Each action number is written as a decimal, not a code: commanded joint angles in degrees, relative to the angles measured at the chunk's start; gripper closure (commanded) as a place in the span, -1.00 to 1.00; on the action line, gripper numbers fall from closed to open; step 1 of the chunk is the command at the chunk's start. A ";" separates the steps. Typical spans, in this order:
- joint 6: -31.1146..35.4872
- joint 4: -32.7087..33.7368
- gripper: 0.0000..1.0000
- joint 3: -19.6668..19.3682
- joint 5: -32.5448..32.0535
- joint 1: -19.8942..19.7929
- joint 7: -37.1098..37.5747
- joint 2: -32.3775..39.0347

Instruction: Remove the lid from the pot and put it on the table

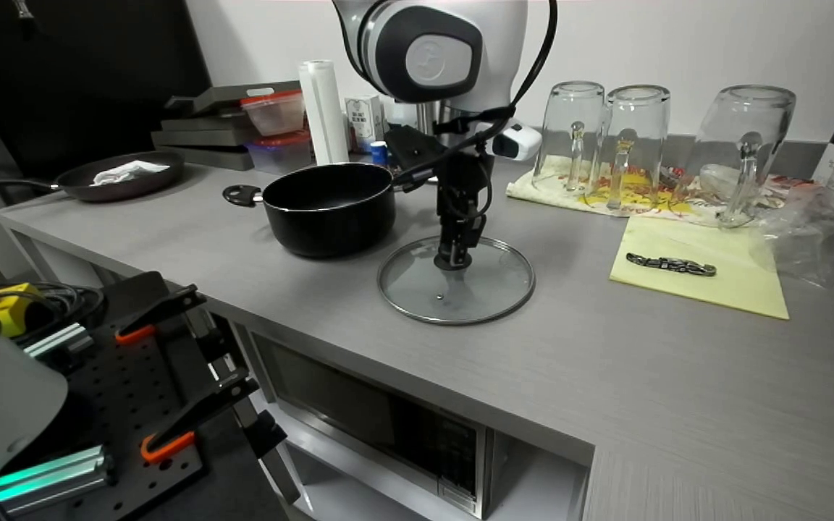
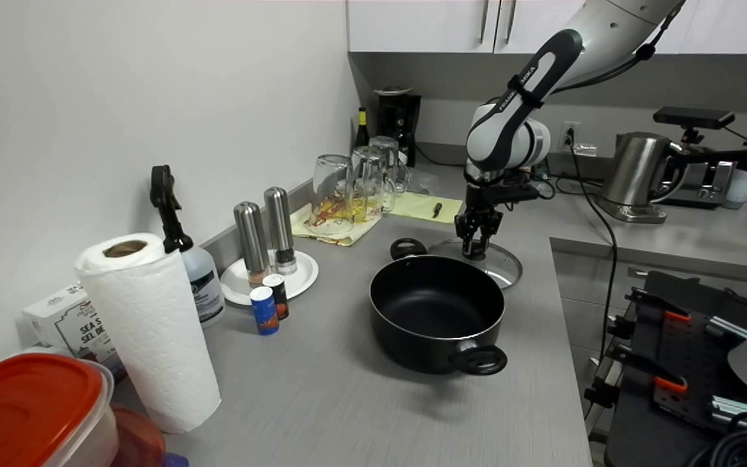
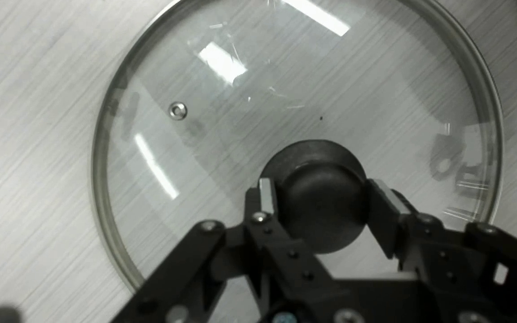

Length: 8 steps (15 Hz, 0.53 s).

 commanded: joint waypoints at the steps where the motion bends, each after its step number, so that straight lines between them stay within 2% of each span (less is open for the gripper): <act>1: 0.19 1.38 -0.67 0.73 1.24 -0.35 0.39 0.36; 3: 0.21 1.44 -0.95 0.76 1.25 -0.39 0.31 0.06; 5: 0.37 0.79 -1.00 0.83 1.38 -0.36 0.39 -0.86; 6: -0.10 1.04 -0.87 0.20 -0.03 -0.04 0.05 -0.10; 7: -0.10 1.04 -0.98 0.21 -0.01 -0.03 0.05 -0.19; 8: -0.10 1.04 -1.00 0.21 -0.01 -0.03 0.05 -0.23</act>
